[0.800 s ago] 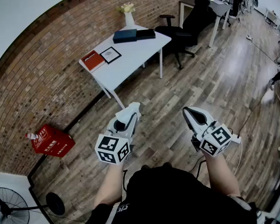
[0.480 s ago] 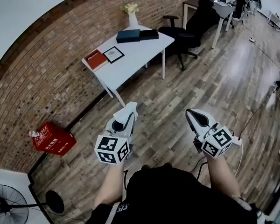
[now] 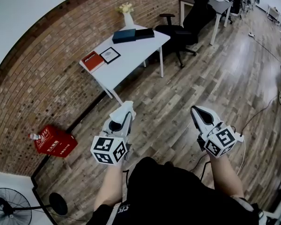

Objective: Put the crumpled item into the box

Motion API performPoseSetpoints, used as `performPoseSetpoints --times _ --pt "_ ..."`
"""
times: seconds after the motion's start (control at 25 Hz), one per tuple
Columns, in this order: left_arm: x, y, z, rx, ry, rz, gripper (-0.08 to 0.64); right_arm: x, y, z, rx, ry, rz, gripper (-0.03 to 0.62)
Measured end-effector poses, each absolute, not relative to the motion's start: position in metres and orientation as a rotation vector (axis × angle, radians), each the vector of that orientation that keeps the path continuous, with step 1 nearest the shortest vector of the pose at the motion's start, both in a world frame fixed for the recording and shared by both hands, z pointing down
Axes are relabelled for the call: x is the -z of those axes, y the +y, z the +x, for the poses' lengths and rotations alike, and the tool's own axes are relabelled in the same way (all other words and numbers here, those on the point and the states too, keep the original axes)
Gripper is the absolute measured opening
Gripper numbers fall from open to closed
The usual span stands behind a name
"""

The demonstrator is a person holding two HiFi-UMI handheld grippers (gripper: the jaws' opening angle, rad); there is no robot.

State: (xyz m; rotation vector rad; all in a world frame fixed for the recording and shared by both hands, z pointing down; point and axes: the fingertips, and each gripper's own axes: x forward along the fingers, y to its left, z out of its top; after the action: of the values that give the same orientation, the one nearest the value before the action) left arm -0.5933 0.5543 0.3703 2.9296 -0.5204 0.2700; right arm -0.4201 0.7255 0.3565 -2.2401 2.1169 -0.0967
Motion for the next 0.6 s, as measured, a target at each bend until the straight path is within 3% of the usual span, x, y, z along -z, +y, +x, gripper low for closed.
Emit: performPoseSetpoints --times 0.6 --pt "-0.391 0.522 -0.544 -0.274 -0.437 2.895 0.083 -0.382 0.701 -0.387 0.232 2.104 -2.269 0.000"
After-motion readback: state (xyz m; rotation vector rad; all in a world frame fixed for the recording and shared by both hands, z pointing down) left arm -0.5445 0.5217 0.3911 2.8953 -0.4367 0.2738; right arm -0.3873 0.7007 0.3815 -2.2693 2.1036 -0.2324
